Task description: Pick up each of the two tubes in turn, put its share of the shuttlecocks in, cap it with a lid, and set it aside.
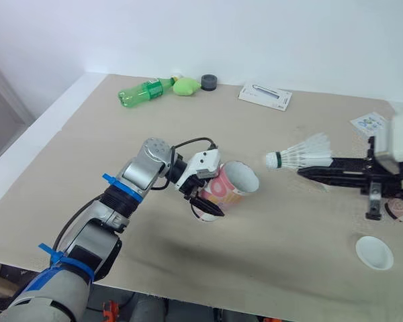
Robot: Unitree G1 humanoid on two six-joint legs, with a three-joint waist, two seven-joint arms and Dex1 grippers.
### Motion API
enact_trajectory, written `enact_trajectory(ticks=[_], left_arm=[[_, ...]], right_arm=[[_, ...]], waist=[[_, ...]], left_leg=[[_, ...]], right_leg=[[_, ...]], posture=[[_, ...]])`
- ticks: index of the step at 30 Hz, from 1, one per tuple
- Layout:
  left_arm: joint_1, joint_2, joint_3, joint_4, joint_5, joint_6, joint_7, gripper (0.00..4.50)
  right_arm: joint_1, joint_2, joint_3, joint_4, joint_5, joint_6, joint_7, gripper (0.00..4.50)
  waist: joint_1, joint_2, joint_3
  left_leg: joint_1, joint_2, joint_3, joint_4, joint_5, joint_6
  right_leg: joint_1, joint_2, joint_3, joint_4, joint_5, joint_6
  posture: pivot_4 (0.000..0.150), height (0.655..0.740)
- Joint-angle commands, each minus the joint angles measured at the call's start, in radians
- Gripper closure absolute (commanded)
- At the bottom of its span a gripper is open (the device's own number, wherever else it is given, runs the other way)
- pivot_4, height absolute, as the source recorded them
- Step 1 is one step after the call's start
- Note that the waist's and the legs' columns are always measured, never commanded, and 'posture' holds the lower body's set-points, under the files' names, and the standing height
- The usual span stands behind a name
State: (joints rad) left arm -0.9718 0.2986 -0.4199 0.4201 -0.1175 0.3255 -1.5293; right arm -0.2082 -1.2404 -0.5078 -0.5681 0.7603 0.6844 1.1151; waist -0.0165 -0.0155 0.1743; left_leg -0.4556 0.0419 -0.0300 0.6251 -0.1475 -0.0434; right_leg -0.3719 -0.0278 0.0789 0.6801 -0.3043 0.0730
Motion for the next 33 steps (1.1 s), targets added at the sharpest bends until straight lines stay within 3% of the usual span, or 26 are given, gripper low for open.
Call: enact_trajectory(ticks=[1, 11, 12, 16, 17, 18, 20, 28, 33], left_arm=[[-0.021, -0.001, -0.007, 0.014, 0.009, -0.012, -0.004, 1.18], [-0.025, 0.001, -0.001, 0.014, 0.009, -0.01, 0.0, 1.18], [-0.025, 0.001, -0.001, 0.015, 0.009, -0.01, 0.001, 1.18], [-0.024, 0.003, 0.0, 0.009, 0.008, -0.006, 0.003, 1.18], [-0.024, 0.003, 0.0, 0.008, 0.008, -0.006, 0.003, 1.18], [-0.024, 0.003, 0.0, 0.009, 0.008, -0.006, 0.004, 1.18], [-0.023, 0.005, 0.001, 0.004, 0.008, -0.004, 0.003, 1.18], [-0.022, 0.005, 0.001, 0.008, 0.007, -0.009, 0.005, 1.18], [-0.019, 0.003, 0.0, 0.007, 0.006, -0.01, 0.006, 1.18]], right_arm=[[-0.183, -0.049, 0.238, 0.01, -0.087, -0.112, 0.047, 4.37], [-0.445, 0.044, 0.578, 0.135, -0.294, -0.247, 0.17, 4.37], [-0.471, 0.062, 0.6, 0.151, -0.312, -0.243, 0.168, 3.95], [-0.538, 0.122, 0.651, 0.178, -0.361, -0.238, 0.161, 3.23], [-0.547, 0.133, 0.658, 0.179, -0.371, -0.235, 0.16, 2.59], [-0.55, 0.14, 0.657, 0.174, -0.371, -0.229, 0.16, 2.42], [-0.526, 0.131, 0.61, 0.137, -0.32, -0.203, 0.178, 1.7], [-0.33, 0.081, 0.233, 0.085, -0.09, -0.038, 0.183, 1.7], [-0.088, 0.104, 0.073, 0.208, -0.232, -0.004, 0.074, 1.7]], waist=[[-0.005, 0.001, 0.0], [-0.005, 0.002, 0.001], [-0.005, 0.002, 0.001], [-0.004, 0.002, 0.001], [-0.004, 0.002, 0.001], [-0.004, 0.002, 0.001], [-0.004, 0.002, 0.001], [-0.002, 0.002, 0.001], [-0.004, 0.002, 0.001]], left_leg=[[0.0, -0.001, 0.001, 0.0, 0.0, 0.0], [0.001, 0.002, 0.0, 0.0, 0.0, 0.0], [0.001, 0.002, 0.0, 0.0, 0.0, 0.0], [0.001, 0.002, 0.0, 0.0, 0.0, 0.0], [0.001, 0.002, 0.0, 0.0, 0.0, 0.0], [0.001, 0.002, 0.0, 0.0, 0.0, 0.0], [0.001, 0.002, 0.0, 0.0, 0.0, 0.0], [0.0, 0.002, -0.001, 0.0, 0.0, 0.0], [0.001, 0.002, -0.001, 0.001, 0.0, 0.0]], right_leg=[[0.0, -0.001, 0.0, 0.0, 0.0, 0.0], [-0.002, 0.002, 0.0, 0.001, 0.0, 0.0], [-0.001, 0.002, 0.0, 0.002, 0.0, 0.0], [-0.002, 0.002, 0.0, 0.002, 0.001, -0.001], [-0.002, 0.002, 0.0, 0.002, 0.001, -0.003], [-0.002, 0.003, 0.0, 0.002, 0.001, -0.003], [-0.002, 0.002, 0.0, 0.002, 0.003, -0.006], [-0.002, 0.003, -0.001, 0.002, 0.003, -0.007], [-0.001, 0.003, -0.001, 0.003, 0.003, -0.007]], posture=[[0.15, 0.7203], [0.15, 0.7203], [0.15, 0.7203], [0.15, 0.7203], [0.15, 0.7203], [0.15, 0.7203], [0.15, 0.7203], [0.15, 0.7203], [0.15, 0.7203]])
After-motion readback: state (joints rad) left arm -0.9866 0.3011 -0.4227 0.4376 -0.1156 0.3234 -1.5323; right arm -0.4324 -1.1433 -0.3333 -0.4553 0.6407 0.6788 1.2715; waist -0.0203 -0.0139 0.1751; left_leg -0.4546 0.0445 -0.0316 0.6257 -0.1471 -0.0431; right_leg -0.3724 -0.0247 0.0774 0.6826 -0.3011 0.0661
